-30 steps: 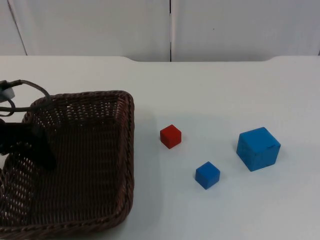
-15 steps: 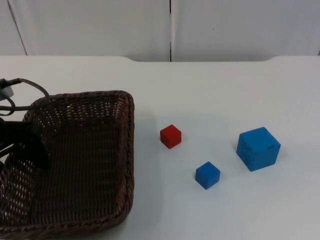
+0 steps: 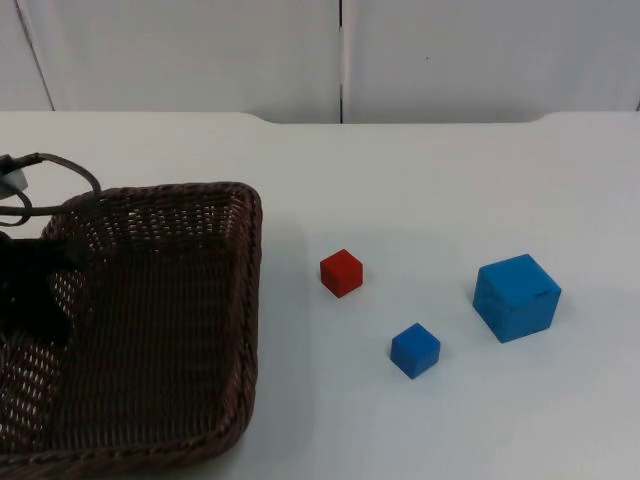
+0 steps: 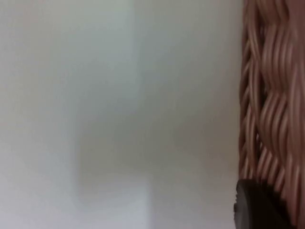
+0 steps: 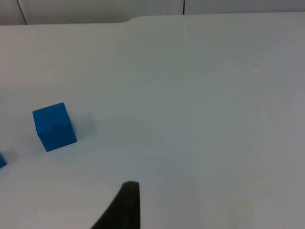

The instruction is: Pick up the basket with the left hand and place the largest block into the basket with the right hand.

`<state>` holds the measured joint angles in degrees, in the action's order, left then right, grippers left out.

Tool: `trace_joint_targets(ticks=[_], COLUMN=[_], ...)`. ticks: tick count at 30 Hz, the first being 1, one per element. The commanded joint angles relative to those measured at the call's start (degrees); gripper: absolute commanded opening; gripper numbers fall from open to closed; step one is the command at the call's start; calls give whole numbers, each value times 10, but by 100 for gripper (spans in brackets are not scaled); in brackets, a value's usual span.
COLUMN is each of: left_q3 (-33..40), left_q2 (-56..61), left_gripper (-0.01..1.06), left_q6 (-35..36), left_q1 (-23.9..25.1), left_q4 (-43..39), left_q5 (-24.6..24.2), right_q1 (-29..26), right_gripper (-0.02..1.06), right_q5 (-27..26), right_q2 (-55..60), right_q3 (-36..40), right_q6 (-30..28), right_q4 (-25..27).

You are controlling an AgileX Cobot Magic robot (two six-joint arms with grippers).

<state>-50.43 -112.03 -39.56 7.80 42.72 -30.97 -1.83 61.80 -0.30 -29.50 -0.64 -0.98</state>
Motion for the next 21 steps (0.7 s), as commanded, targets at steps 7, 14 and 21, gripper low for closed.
trace_joint_targets(ticks=[7, 14, 21], left_q3=[-2, -2, -2], left_q2=[16, 68, 142], left_gripper=[0, 0, 0], left_q6=[10, 12, 42], left_q1=[2, 2, 2], left_q4=[48, 62, 38], left_q5=[-43, -78, -123], right_q1=[-3, -3, -3], right_gripper=[105, 105, 105], right_q5=[0, 0, 0], right_q2=[3, 3, 3], right_q3=[0, 0, 0], right_q6=[-2, -2, -2], right_q4=[-2, -2, -2])
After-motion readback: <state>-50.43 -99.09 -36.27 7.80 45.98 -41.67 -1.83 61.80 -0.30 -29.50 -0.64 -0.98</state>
